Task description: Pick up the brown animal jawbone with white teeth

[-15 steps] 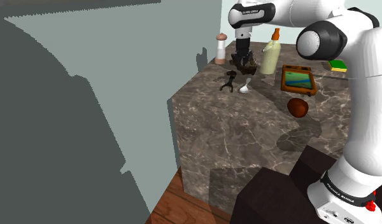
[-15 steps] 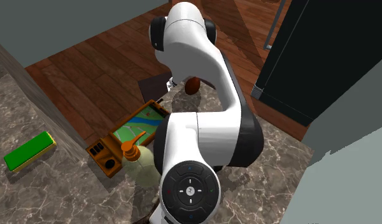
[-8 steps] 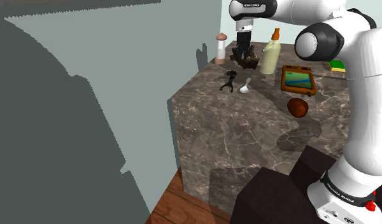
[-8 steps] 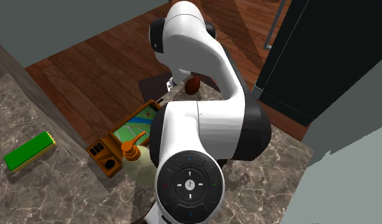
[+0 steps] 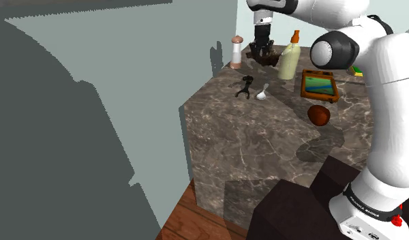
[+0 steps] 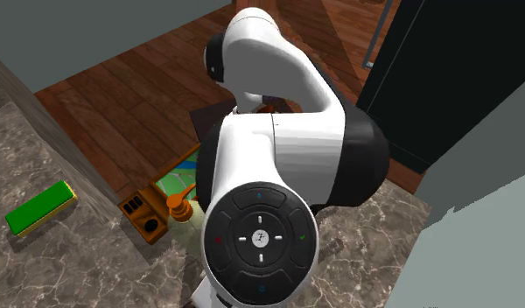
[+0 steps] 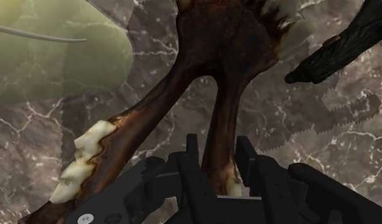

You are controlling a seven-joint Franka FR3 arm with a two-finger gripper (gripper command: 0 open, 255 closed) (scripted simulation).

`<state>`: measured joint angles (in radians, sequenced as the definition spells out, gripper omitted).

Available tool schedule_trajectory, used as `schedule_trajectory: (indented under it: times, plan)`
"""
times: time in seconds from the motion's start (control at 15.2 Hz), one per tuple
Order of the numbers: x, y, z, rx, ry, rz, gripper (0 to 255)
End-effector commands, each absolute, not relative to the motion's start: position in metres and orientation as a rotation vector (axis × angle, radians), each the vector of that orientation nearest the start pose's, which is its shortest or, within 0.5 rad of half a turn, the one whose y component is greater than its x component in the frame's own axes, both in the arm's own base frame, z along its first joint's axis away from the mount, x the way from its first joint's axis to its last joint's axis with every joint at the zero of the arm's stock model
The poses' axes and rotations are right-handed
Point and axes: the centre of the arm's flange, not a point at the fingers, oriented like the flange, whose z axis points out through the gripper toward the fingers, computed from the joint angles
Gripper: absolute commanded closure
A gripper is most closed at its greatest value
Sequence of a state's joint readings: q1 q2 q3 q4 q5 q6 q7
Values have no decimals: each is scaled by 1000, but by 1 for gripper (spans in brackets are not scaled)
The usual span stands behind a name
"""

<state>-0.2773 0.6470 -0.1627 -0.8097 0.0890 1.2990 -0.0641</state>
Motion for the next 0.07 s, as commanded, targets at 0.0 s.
schedule_trajectory:
  times: [0.0]
  plan:
    - [653, -247, 548, -3064, 516, 233, 255]
